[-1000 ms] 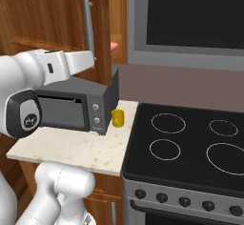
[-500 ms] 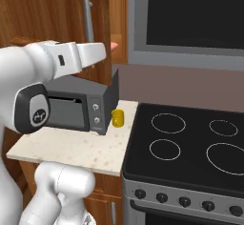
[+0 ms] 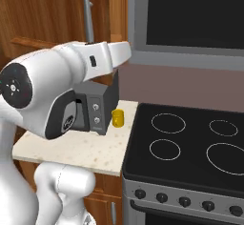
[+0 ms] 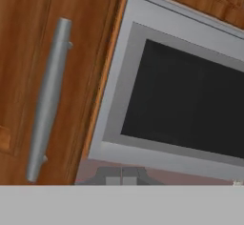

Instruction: Pick the bar soap and bar soap from the cabinet and place them on the counter.

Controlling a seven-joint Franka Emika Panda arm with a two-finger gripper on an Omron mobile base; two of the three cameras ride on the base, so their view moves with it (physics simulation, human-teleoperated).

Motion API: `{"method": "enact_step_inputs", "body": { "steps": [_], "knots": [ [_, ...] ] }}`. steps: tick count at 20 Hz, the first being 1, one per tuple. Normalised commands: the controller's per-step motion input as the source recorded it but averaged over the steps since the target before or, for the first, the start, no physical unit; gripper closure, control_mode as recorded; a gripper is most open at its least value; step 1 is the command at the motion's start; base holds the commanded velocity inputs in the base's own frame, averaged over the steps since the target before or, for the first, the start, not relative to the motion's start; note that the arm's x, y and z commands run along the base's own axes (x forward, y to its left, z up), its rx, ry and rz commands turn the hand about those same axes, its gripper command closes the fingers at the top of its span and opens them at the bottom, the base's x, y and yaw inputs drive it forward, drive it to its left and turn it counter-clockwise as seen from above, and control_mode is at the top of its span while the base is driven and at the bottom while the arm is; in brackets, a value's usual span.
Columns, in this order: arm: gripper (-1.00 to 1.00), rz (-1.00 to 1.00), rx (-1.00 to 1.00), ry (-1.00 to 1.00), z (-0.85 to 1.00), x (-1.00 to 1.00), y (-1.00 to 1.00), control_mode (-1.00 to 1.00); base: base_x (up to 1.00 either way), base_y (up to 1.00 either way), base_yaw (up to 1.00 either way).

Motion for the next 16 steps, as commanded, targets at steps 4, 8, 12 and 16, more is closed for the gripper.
{"method": "enact_step_inputs", "body": {
  "steps": [4, 8, 12, 16],
  "knots": [
    [1.0, 0.17, 0.02, -0.06, 0.0, 0.0, -0.38, -1.0, 0.0, 0.0, 0.0],
    [1.0, 0.18, 0.05, -0.17, 0.0, 0.0, -0.29, -1.0, 0.0, 0.0, 0.0],
    [1.0, 0.19, 0.01, -0.27, -0.02, 0.01, -0.24, -1.0, 0.0, 0.0, 0.0],
    [1.0, 0.15, 0.0, -0.31, -0.07, 0.03, -0.12, -1.0, 0.0, 0.0, 0.0]
  ]
}}
